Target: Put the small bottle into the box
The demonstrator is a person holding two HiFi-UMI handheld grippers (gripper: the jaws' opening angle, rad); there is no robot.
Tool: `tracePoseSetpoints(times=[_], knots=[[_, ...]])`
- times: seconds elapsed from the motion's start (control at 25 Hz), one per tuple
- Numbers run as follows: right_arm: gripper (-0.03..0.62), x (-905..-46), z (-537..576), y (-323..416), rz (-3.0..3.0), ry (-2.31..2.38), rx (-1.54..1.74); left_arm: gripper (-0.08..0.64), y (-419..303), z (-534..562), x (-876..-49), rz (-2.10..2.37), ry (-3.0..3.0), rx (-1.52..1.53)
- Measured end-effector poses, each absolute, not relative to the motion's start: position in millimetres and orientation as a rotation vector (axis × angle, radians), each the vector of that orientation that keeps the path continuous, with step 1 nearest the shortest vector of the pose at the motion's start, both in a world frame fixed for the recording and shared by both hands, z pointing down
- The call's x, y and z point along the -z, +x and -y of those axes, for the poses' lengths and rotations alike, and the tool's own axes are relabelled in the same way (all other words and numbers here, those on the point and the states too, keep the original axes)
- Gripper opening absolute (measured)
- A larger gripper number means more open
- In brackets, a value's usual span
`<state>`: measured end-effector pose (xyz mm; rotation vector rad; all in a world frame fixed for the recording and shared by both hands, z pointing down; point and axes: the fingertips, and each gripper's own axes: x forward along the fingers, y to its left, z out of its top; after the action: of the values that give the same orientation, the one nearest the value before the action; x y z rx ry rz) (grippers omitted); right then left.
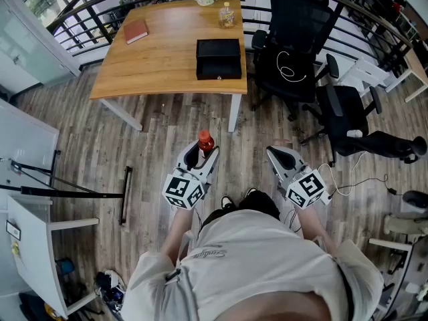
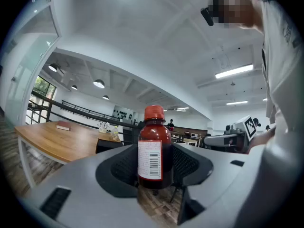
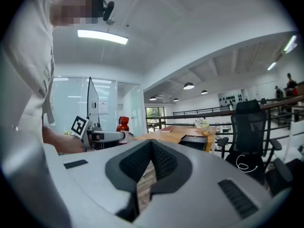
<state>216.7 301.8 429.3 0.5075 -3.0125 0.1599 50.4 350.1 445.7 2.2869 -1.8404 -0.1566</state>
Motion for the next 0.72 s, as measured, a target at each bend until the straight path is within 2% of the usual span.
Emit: tracePoseSetpoints(times=[0.4, 0.72], knots=[[-0.006, -442.3, -296.7, 215.1, 2.986, 0.512, -0.098, 0.225, 52.4, -340.3, -458.2, 1.826, 2.243, 0.180], [-0.006, -459.2, -248.9, 204.2, 2.972, 0.516, -0.172, 0.225, 38.3, -310.3, -460.8, 1.838, 2.183, 0.119]])
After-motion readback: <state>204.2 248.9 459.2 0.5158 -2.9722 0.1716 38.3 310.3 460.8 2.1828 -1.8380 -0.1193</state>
